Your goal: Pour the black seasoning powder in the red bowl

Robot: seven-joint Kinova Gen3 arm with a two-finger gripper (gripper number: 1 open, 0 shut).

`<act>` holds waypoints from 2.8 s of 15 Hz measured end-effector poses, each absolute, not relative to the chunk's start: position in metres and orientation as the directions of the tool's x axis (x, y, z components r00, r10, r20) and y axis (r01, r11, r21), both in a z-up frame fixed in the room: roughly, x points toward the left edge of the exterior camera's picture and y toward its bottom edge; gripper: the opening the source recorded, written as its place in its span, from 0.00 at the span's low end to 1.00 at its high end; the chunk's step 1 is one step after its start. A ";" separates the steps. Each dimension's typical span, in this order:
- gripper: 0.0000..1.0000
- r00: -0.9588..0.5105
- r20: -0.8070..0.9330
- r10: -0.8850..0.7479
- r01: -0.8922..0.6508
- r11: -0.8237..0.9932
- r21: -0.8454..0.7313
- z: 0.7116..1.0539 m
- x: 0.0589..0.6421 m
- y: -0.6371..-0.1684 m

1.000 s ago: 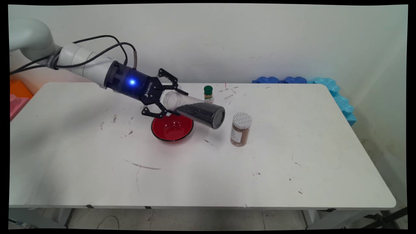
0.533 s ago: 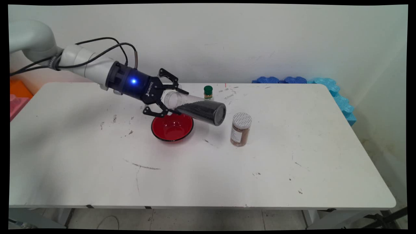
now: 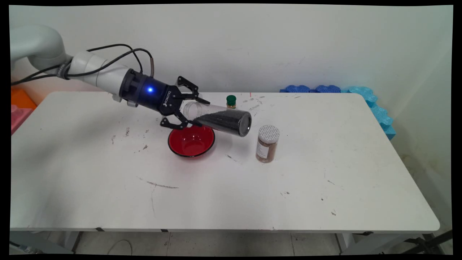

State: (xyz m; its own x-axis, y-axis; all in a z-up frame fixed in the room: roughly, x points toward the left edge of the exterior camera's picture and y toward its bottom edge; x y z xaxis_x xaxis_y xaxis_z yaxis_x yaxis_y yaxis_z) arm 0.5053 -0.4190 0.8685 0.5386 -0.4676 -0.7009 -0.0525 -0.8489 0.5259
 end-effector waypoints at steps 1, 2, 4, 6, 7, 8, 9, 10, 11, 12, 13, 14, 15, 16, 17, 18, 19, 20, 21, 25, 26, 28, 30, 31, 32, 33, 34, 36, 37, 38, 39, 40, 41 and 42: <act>0.00 0.539 -0.703 -0.465 -0.050 -0.850 0.524 0.868 0.506 -0.420; 0.00 0.539 -0.704 -0.462 -0.048 -0.851 0.522 0.867 0.506 -0.420; 0.00 0.540 -0.706 -0.457 -0.044 -0.854 0.519 0.866 0.506 -0.422; 0.00 0.542 -0.711 -0.449 -0.036 -0.857 0.514 0.864 0.507 -0.423; 0.00 0.542 -0.713 -0.445 -0.032 -0.858 0.512 0.864 0.508 -0.424; 0.00 0.543 -0.714 -0.443 -0.030 -0.859 0.510 0.863 0.508 -0.425; 0.00 0.544 -0.714 -0.440 -0.028 -0.860 0.509 0.862 0.509 -0.425; 0.00 0.545 -0.715 -0.438 -0.026 -0.861 0.507 0.862 0.510 -0.426; 0.00 0.545 -0.716 -0.436 -0.024 -0.862 0.506 0.861 0.510 -0.426; 0.00 0.546 -0.717 -0.434 -0.023 -0.863 0.505 0.860 0.511 -0.427; 0.00 0.546 -0.717 -0.433 -0.022 -0.863 0.505 0.860 0.511 -0.427; 0.00 0.546 -0.718 -0.431 -0.020 -0.864 0.504 0.860 0.512 -0.428; 0.00 0.546 -0.719 -0.430 -0.018 -0.864 0.503 0.859 0.512 -0.428; 0.00 0.546 -0.720 -0.429 -0.017 -0.865 0.502 0.859 0.513 -0.428; 0.00 0.546 -0.720 -0.428 -0.016 -0.865 0.502 0.858 0.513 -0.429; 0.00 0.546 -0.721 -0.426 -0.014 -0.865 0.501 0.858 0.513 -0.429; 0.00 0.545 -0.723 -0.424 -0.011 -0.866 0.500 0.858 0.513 -0.430; 0.00 0.545 -0.725 -0.422 -0.007 -0.867 0.499 0.858 0.513 -0.430; 0.00 0.544 -0.728 -0.418 -0.002 -0.868 0.497 0.858 0.513 -0.431; 0.00 0.540 -0.737 -0.407 0.012 -0.872 0.490 0.859 0.512 -0.432; 0.00 0.539 -0.739 -0.405 0.014 -0.872 0.489 0.859 0.512 -0.432; 0.00 0.538 -0.744 -0.396 0.025 -0.874 0.484 0.859 0.512 -0.433; 0.00 0.538 -0.750 -0.386 0.040 -0.876 0.480 0.859 0.513 -0.433; 0.00 0.537 -0.752 -0.383 0.044 -0.877 0.478 0.859 0.513 -0.433; 0.00 0.536 -0.754 -0.379 0.049 -0.878 0.476 0.859 0.514 -0.433; 0.00 0.535 -0.757 -0.375 0.053 -0.879 0.474 0.860 0.515 -0.433; 0.00 0.535 -0.759 -0.372 0.058 -0.880 0.472 0.860 0.515 -0.433; 0.00 0.534 -0.762 -0.367 0.064 -0.881 0.469 0.860 0.516 -0.432; 0.00 0.534 -0.763 -0.366 0.065 -0.881 0.468 0.860 0.517 -0.432; 0.00 0.533 -0.763 -0.364 0.067 -0.881 0.467 0.860 0.517 -0.431; 0.00 0.533 -0.764 -0.364 0.068 -0.882 0.467 0.860 0.518 -0.430; 0.00 0.533 -0.764 -0.363 0.068 -0.882 0.467 0.860 0.518 -0.430; 0.00 0.533 -0.764 -0.364 0.068 -0.882 0.467 0.860 0.518 -0.430; 0.00 0.533 -0.764 -0.364 0.068 -0.882 0.467 0.860 0.519 -0.429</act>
State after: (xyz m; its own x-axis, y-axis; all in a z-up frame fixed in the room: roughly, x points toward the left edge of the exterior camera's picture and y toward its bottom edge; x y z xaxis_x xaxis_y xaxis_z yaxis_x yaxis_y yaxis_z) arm 0.5187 -0.4292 0.8605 0.5326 -0.3638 -0.7642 0.0682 -0.8815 0.4672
